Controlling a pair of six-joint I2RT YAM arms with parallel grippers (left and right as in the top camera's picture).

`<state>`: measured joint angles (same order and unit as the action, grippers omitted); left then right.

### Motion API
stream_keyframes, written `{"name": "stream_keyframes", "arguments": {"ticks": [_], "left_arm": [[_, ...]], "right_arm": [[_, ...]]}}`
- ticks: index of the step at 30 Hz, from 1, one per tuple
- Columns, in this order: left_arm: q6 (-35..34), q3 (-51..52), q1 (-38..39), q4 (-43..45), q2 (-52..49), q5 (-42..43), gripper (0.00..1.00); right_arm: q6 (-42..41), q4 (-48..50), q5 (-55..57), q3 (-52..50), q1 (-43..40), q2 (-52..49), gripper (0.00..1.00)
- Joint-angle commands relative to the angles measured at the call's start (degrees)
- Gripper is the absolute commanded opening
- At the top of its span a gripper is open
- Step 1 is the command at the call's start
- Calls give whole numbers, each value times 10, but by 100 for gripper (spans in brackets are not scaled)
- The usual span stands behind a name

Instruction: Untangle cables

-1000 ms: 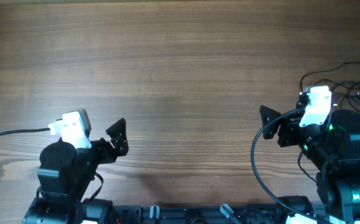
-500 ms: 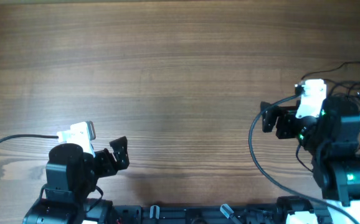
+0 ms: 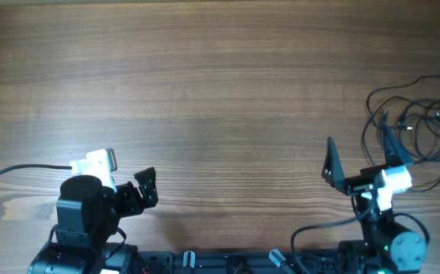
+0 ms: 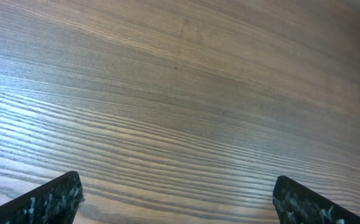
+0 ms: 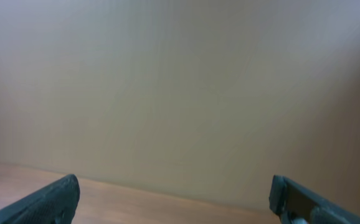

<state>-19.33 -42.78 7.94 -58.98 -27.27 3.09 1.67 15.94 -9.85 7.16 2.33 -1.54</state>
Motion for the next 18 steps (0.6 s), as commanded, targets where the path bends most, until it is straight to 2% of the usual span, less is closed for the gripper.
{"name": "stream_keyframes", "arguments": {"ticks": [1, 5, 9, 10, 18], "left_arm": [[7, 2, 3, 1, 1, 3, 100], [7, 2, 3, 1, 1, 3, 100], [7, 2, 3, 1, 1, 3, 100], [7, 2, 3, 1, 1, 3, 100], [7, 2, 3, 1, 1, 3, 100]], "right_arm": [[-2, 70, 10, -59, 12, 14, 100], [-2, 14, 56, -69, 26, 14, 100], [-3, -143, 42, -69, 26, 14, 100], [-5, -157, 38, -69, 26, 14, 100], [-5, -156, 39, -69, 26, 13, 100]]}}
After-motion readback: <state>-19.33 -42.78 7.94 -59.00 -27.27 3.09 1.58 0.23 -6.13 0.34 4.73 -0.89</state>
